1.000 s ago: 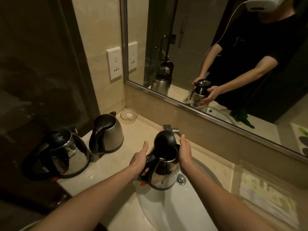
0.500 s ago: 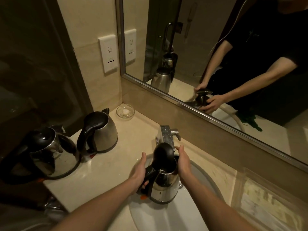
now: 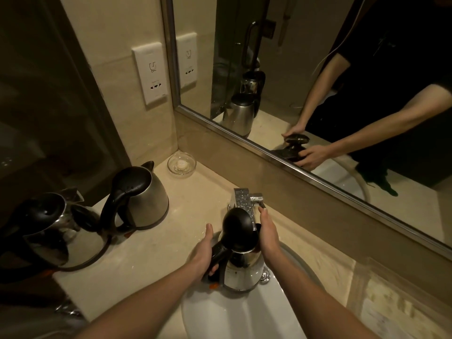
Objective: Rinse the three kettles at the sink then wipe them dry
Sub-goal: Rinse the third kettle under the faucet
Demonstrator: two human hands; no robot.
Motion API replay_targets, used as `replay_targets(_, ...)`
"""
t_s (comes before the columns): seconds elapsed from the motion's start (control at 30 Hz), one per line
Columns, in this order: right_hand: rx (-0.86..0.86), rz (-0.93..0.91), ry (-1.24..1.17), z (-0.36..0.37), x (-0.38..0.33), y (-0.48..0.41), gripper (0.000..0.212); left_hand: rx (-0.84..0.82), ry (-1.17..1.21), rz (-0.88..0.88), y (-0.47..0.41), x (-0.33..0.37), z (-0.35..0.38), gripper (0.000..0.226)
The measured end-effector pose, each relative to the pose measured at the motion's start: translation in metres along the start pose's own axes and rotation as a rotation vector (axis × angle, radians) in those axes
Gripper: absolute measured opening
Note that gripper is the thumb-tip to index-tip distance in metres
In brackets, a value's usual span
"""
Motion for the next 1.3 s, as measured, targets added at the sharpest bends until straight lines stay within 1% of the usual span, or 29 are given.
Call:
replay_targets(0.13,-0.002,0.011,-0.018,0.003,0.005,-0.004,0.063,0.004,-0.005,0.007,0.000,0.004,-0.002,0.102)
replay_targets(0.23,0.003,0.007,-0.050,0.003,0.005,-0.007,0.071,0.001,-0.018,0.004,-0.001,0.006,-0.002,0.086)
replay_targets(0.3,0.011,0.013,-0.059,0.002,0.006,-0.008,0.071,-0.001,-0.022,-0.001,-0.001,0.006,-0.001,0.079)
replay_targets(0.4,0.014,0.016,-0.078,-0.001,0.006,-0.010,0.074,-0.021,-0.018,0.003,0.002,0.008,0.002,0.083)
replay_targets(0.47,0.017,0.005,-0.083,-0.004,0.005,-0.011,0.064,-0.032,-0.023,0.018,0.002,0.009,0.004,0.092)
replay_targets(0.53,0.011,-0.001,-0.082,-0.005,0.004,-0.011,0.062,-0.029,-0.026,0.024,0.001,0.008,0.004,0.094)
replay_targets(0.63,-0.004,-0.003,-0.093,-0.002,0.004,-0.011,0.074,-0.022,-0.003,0.018,0.000,0.004,0.003,0.091)
replay_targets(0.7,-0.008,0.006,-0.096,0.000,0.007,-0.012,0.072,-0.022,0.010,0.022,0.000,0.003,0.004,0.093)
replay_targets(0.73,-0.010,0.008,-0.099,0.000,0.008,-0.013,0.073,-0.018,0.019,0.022,0.000,0.003,0.004,0.090)
replay_targets(0.8,-0.014,0.023,-0.094,0.000,0.008,-0.012,0.085,-0.012,0.027,0.020,0.000,0.003,0.006,0.082)
replay_targets(0.83,-0.014,0.025,-0.097,0.000,0.009,-0.012,0.088,-0.012,0.025,0.019,0.000,0.003,0.006,0.082)
replay_targets(0.9,-0.017,0.023,-0.101,0.000,0.009,-0.012,0.089,-0.017,0.023,0.021,-0.002,0.003,0.007,0.085)
replay_targets(0.97,-0.022,0.027,-0.112,0.000,0.008,-0.011,0.094,-0.025,0.034,0.032,0.000,0.004,0.009,0.084)
replay_targets(1.03,-0.023,0.020,-0.121,0.000,0.006,-0.011,0.089,-0.028,0.040,0.049,0.003,0.006,0.010,0.078)
replay_targets(1.1,-0.034,0.006,-0.127,0.001,0.005,-0.011,0.084,-0.028,0.033,0.065,0.003,0.008,0.009,0.078)
replay_targets(1.2,-0.033,0.008,-0.123,0.001,0.006,-0.012,0.096,-0.043,0.031,0.067,0.003,0.008,0.009,0.081)
replay_targets(1.3,-0.035,0.006,-0.129,0.001,0.007,-0.014,0.099,-0.031,0.043,0.066,0.000,0.008,0.006,0.080)
Point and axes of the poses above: each hand's wrist, its own y-axis away from the middle knuckle, its own z-axis out of the palm, x = y × z, the point moved 7 cm from there along -y, towards the middle knuckle, and after that the axes turned 6 degrees about -x, right-handed, at the moved point
